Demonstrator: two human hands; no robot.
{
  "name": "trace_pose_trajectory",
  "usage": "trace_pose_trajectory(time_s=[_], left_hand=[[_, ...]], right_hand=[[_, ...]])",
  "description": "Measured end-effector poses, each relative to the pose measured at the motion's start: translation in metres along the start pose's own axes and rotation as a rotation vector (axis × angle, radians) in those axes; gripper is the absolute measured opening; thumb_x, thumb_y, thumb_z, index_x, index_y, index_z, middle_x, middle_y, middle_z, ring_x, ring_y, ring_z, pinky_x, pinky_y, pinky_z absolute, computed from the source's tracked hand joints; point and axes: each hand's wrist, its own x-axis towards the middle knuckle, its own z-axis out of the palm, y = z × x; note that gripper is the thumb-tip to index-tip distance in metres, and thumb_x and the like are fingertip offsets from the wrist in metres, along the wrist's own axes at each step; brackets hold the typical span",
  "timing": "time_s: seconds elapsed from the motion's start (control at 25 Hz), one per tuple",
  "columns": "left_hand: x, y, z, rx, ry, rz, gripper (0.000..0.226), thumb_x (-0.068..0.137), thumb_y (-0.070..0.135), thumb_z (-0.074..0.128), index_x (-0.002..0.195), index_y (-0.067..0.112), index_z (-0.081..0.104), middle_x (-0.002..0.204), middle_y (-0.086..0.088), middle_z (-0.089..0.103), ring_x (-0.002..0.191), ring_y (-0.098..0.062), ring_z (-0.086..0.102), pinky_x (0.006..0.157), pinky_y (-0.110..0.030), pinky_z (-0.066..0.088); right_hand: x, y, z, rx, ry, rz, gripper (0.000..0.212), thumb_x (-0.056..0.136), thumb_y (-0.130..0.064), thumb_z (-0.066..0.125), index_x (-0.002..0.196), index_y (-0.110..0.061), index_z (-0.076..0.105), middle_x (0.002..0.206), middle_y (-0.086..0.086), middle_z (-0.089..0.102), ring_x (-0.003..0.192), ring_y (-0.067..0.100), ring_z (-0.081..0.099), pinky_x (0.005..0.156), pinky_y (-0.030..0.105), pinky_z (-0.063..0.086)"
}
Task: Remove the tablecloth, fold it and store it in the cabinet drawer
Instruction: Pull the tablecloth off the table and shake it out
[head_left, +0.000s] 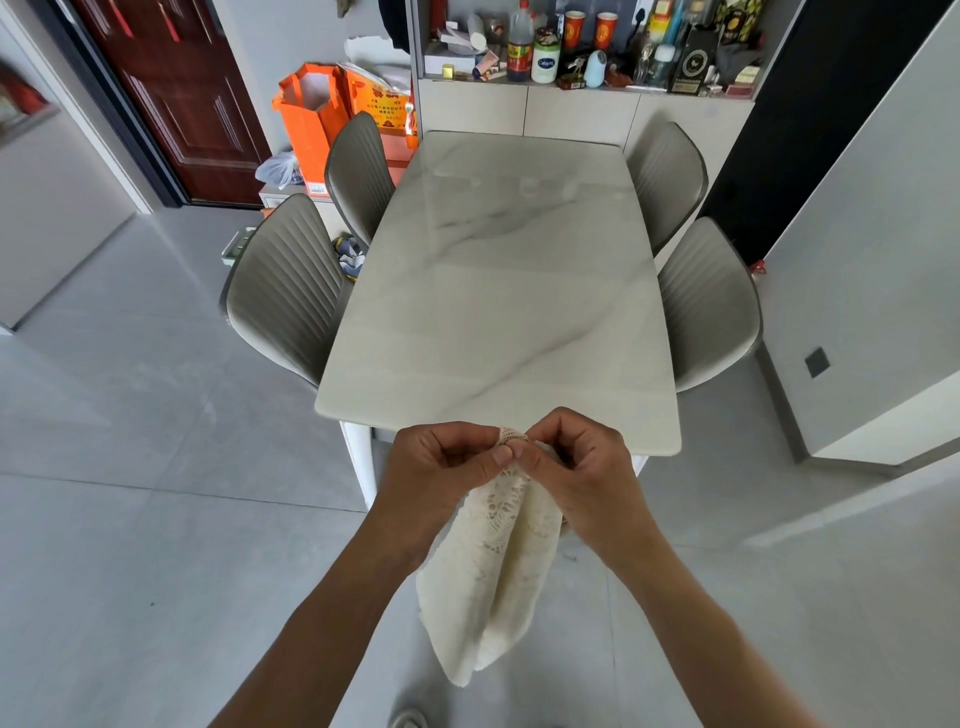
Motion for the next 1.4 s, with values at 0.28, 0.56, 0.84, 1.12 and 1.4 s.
trace_pose_trajectory(time_s=[0.28,0.56,0.84,1.12,1.4], left_hand=[[0.004,0.022,-0.006,0.137,-0.115,0.069,0.019,0.083,-0.001,0.069,0.079,0.017,0.075,0.075,-0.001,0.071,0.072,-0.010,0.065,0.068,-0.018,0.052],[0.010,0.073,-0.033,0.382,-0.227,0.170,0.005,0.093,0.018,0.053,0.090,0.017,0.057,0.087,-0.032,0.059,0.074,-0.026,0.044,0.068,-0.033,0.038],[0.026,0.090,-0.056,0.321,0.101,0.338,0.026,0.097,-0.005,0.045,0.085,0.016,0.055,0.064,0.013,0.064,0.063,0.001,0.057,0.063,-0.010,0.044],[0.048,0.084,-0.085,0.367,0.274,0.335,0.025,0.098,-0.005,0.044,0.084,0.015,0.052,0.070,-0.002,0.054,0.056,0.000,0.051,0.056,-0.011,0.042],[0.060,0.113,-0.112,0.398,0.426,0.376,0.025,0.097,0.002,0.044,0.080,0.020,0.051,0.059,0.017,0.056,0.054,0.002,0.050,0.052,-0.014,0.042]], right_hand=[[0.019,-0.009,-0.025,-0.087,-0.368,-0.065,0.042,0.080,-0.029,0.079,0.118,-0.040,0.063,0.117,-0.012,0.067,0.113,0.009,0.060,0.097,0.034,0.046],[0.052,0.007,-0.015,-0.148,-0.429,-0.047,0.032,0.070,-0.030,0.088,0.080,-0.010,0.065,0.086,0.007,0.065,0.088,0.017,0.060,0.087,0.032,0.047],[0.043,0.053,-0.010,-0.268,-0.522,0.147,0.031,0.066,-0.042,0.087,0.090,-0.028,0.074,0.092,-0.003,0.076,0.083,0.010,0.072,0.071,0.022,0.057],[0.007,0.132,-0.005,-0.779,-0.599,0.254,0.025,0.070,-0.049,0.076,0.078,-0.025,0.072,0.076,-0.015,0.062,0.078,0.002,0.058,0.080,0.022,0.043],[-0.046,0.172,0.034,-0.591,-0.584,0.381,0.038,0.070,-0.046,0.068,0.107,-0.037,0.061,0.109,-0.016,0.066,0.103,0.011,0.060,0.093,0.032,0.048]])
